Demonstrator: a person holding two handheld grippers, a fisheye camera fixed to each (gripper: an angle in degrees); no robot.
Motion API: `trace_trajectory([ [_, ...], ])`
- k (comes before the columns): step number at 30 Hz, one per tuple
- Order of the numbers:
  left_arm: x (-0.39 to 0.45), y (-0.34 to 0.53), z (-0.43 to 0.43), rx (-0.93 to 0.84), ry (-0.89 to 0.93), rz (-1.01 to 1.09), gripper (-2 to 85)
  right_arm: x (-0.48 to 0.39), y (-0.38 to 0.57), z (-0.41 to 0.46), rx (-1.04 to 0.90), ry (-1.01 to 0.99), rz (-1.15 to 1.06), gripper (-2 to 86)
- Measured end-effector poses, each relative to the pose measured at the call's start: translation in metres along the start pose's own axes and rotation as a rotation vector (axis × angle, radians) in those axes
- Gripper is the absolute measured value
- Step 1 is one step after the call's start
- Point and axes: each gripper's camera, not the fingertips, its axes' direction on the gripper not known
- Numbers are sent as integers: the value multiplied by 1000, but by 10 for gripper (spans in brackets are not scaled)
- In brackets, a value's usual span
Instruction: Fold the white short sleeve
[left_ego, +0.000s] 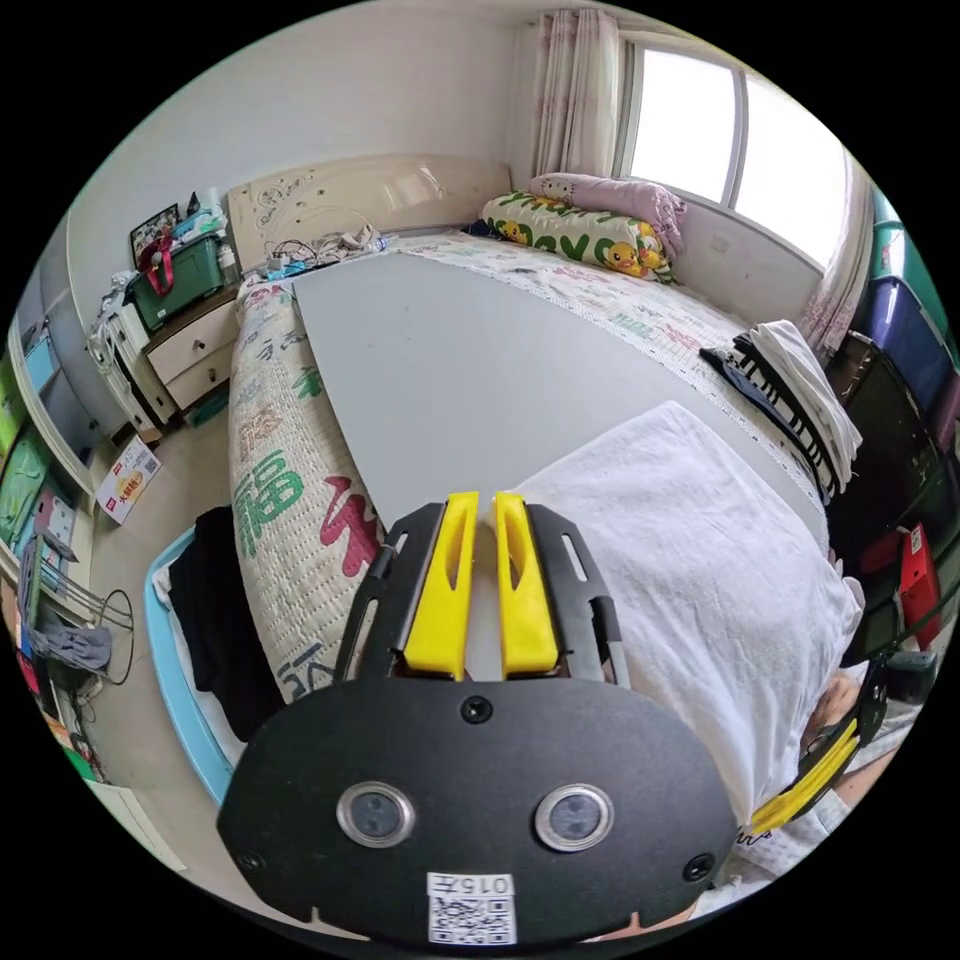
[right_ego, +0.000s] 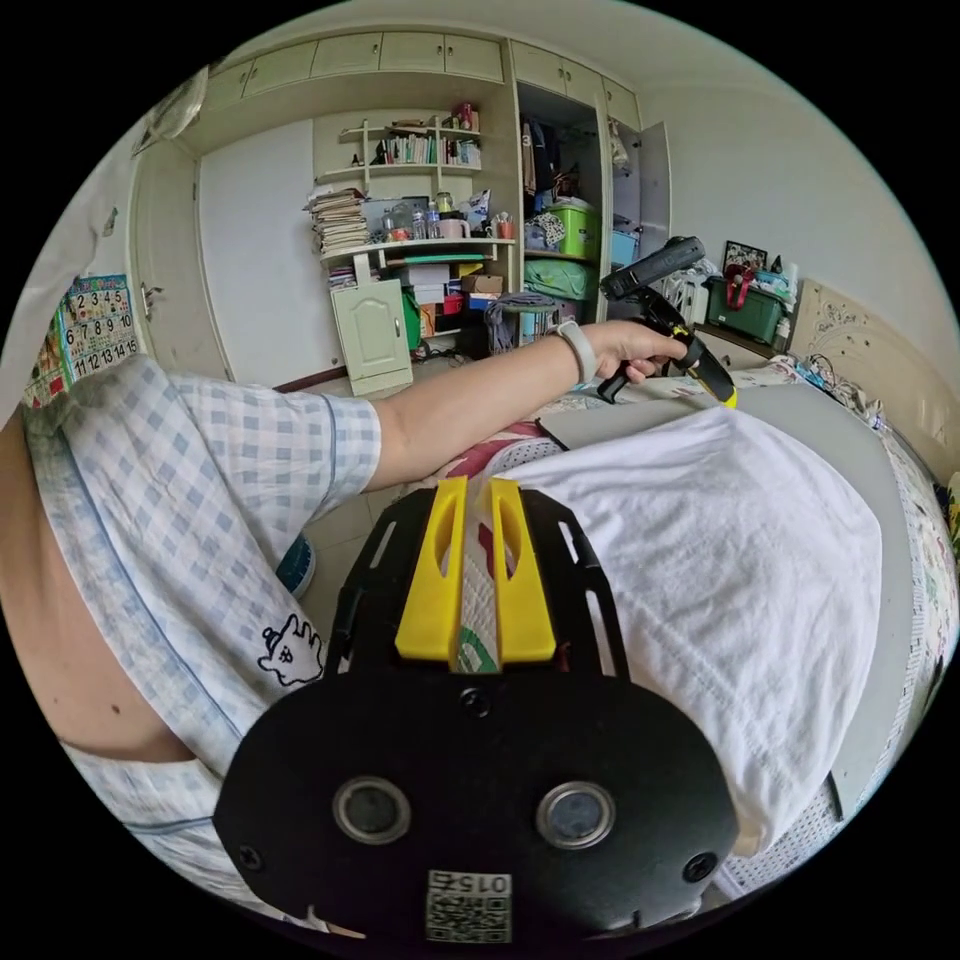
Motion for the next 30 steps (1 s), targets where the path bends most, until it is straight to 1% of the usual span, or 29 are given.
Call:
trace_trajectory([
  [5, -20, 48, -6, 109, 45, -134, 52, -13, -26, -51, 33, 8, 35, 68],
  [7, -30, 64, 0, 111, 88, -172, 67, -17, -35, -69, 38, 36, 39, 69],
  [9, -39, 78, 10, 95, 153, -205, 86, -21, -45, -88, 31, 128, -1, 69],
  [11, -51, 99, 20, 99, 275, -256, 105, -16, -67, -119, 90, 392, -4, 59],
  [12, -54, 105, 22, 109, 307, -267, 107, -13, -74, -126, 109, 460, -9, 53],
  [14, -67, 133, 31, 136, 367, -319, 111, 10, -103, -134, 116, 662, -19, 5],
  [15, -71, 140, 34, 136, 368, -333, 113, 18, -111, -131, 94, 685, -21, 2],
  [16, -79, 152, 41, 130, 373, -365, 116, 41, -128, -123, 26, 682, -2, -4],
  [17, -88, 163, 47, 131, 397, -393, 126, 67, -142, -112, -50, 622, 33, -7],
  [18, -92, 167, 49, 133, 412, -403, 130, 81, -148, -106, -86, 581, 56, -8],
  [19, -99, 175, 53, 132, 423, -422, 135, 107, -160, -93, -158, 498, 104, -9],
  [20, -102, 181, 54, 130, 404, -427, 138, 129, -170, -77, -243, 438, 129, -10],
  [21, -102, 183, 55, 125, 392, -423, 140, 137, -175, -68, -285, 417, 135, -10],
  [22, -103, 185, 59, 104, 382, -407, 143, 151, -183, -50, -366, 379, 131, -10],
  [25, -109, 187, 80, 46, 439, -364, 151, 171, -199, -12, -510, 344, 118, -10],
  [27, -115, 189, 93, 5, 456, -358, 153, 174, -210, -5, -495, 355, 90, -10],
  [30, -129, 197, 97, 12, 473, -365, 155, 180, -227, 3, -486, 338, 56, -10],
])
